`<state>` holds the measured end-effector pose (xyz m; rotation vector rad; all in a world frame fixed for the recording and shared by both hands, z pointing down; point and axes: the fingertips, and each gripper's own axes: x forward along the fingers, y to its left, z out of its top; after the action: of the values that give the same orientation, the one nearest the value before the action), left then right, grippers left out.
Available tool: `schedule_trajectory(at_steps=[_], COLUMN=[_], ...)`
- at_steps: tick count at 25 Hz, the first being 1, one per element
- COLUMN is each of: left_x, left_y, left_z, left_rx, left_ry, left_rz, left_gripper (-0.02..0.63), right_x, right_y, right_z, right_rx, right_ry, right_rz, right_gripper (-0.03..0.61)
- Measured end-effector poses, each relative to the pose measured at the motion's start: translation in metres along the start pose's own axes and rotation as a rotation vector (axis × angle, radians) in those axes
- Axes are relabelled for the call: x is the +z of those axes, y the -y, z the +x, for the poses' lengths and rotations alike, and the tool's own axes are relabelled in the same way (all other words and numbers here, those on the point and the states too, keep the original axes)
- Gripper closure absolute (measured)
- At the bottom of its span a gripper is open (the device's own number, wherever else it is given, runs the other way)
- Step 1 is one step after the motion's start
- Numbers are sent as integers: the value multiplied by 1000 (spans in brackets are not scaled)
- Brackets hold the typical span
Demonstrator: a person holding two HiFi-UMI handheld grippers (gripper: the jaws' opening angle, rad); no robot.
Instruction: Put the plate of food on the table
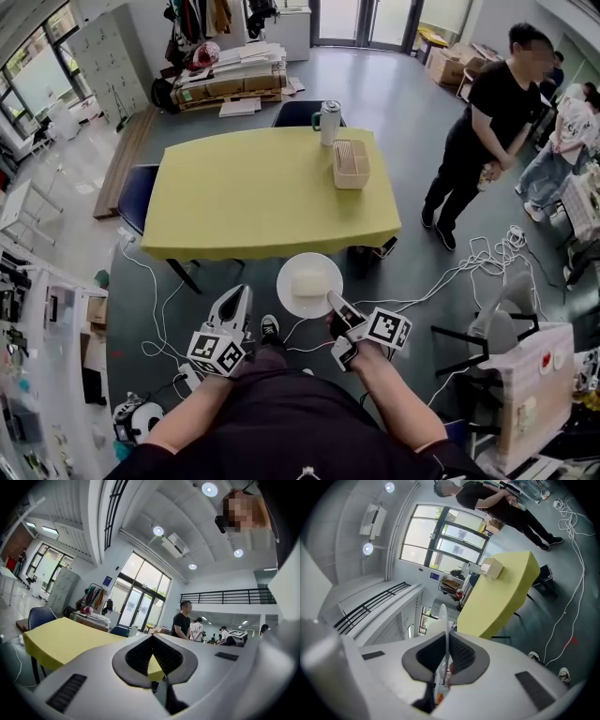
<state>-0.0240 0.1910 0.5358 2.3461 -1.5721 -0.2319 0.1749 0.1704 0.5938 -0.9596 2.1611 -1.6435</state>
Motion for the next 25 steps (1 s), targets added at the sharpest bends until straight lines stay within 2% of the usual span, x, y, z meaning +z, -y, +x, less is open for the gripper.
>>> schedule_trajectory(at_steps=[15, 25], left_x=[50, 80], left_y=[-103, -175], left_z=[95, 154], left_rx=[-50, -105], left_ry=[-9, -31], left_rz=[-18, -29], left_gripper=[604, 604], right_x=[60, 99], right_y=[-18, -26], right_z=[122, 209], right_rx=[2, -51], right_ry=[60, 85], right_rz=[27, 35], right_gripper=[555, 555])
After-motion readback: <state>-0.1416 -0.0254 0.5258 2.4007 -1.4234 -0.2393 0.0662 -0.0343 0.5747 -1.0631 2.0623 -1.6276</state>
